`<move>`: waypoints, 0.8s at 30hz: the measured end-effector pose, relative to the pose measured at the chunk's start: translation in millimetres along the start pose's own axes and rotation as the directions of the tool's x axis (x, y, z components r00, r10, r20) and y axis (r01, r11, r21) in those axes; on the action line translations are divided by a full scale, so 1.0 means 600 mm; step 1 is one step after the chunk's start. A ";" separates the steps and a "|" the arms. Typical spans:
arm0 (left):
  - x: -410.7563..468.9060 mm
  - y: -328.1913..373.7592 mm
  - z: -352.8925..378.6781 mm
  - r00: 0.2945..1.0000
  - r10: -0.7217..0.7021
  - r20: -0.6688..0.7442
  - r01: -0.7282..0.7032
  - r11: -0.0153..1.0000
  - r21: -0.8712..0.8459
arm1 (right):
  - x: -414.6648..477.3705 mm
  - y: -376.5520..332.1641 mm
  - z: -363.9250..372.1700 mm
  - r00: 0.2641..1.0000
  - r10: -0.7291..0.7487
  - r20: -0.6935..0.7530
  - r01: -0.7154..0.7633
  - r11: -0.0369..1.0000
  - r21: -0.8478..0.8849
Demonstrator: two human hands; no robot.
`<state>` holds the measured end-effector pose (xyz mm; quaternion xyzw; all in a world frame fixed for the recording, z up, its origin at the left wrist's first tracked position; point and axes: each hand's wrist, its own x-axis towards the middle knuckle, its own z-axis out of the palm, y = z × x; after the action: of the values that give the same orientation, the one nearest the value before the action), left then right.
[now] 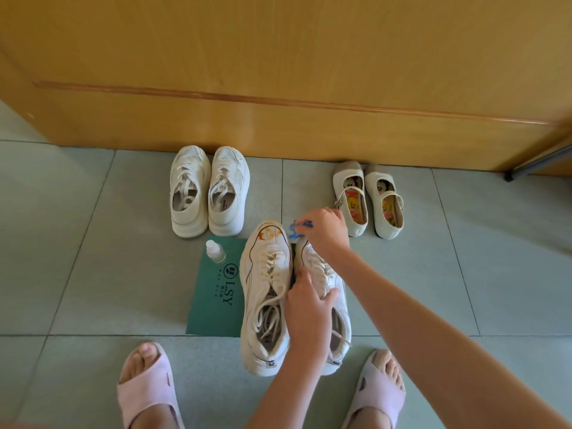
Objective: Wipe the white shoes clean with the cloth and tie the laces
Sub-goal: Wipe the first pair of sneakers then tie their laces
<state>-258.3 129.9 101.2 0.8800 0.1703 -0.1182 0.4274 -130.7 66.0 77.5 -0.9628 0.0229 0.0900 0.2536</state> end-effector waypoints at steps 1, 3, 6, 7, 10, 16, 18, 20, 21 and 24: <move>0.000 -0.001 0.001 1.000 0.007 -0.007 -0.007 1.000 0.004 | -0.004 0.004 -0.005 0.999 -0.031 0.012 0.031 0.999 -0.010; -0.001 -0.003 0.004 0.999 0.025 -0.025 -0.025 0.999 0.021 | -0.011 0.015 -0.015 0.994 -0.091 0.065 0.090 0.996 0.008; -0.001 -0.005 0.009 0.999 0.036 -0.023 -0.036 0.999 0.035 | -0.021 0.027 -0.027 0.971 -0.196 0.138 0.193 0.981 0.038; -0.001 -0.005 0.009 0.999 0.031 -0.016 -0.030 0.999 0.028 | -0.024 0.032 -0.029 0.963 -0.222 0.153 0.219 0.975 0.035; -0.002 -0.006 0.011 1.000 0.012 0.025 -0.012 1.000 0.016 | -0.032 0.039 -0.050 0.954 -0.217 0.208 0.210 0.976 0.059; -0.001 -0.005 0.014 0.999 -0.024 0.043 0.027 0.998 -0.051 | -0.032 0.062 -0.100 1.000 0.006 -0.004 -0.004 0.924 0.381; -0.003 -0.001 0.009 0.998 -0.035 0.058 0.041 0.993 -0.113 | -0.022 0.079 -0.095 0.981 0.155 -0.120 -0.100 0.920 0.380; -0.007 0.004 0.003 0.997 -0.032 0.075 0.043 0.986 -0.162 | -0.019 0.083 -0.077 0.977 0.187 -0.104 -0.139 0.925 0.355; -0.008 0.006 0.001 0.996 -0.032 0.081 0.046 0.983 -0.179 | -0.021 0.080 -0.065 0.980 0.182 -0.083 -0.140 0.921 0.364; -0.007 0.010 0.000 0.996 -0.030 0.087 0.043 0.987 -0.153 | -0.036 0.060 -0.036 0.982 0.157 -0.104 -0.110 0.929 0.354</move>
<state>-259.6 125.6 107.2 0.8351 0.1770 -0.1495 0.4989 -151.9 24.3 82.6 -0.9031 0.1205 0.0384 0.4104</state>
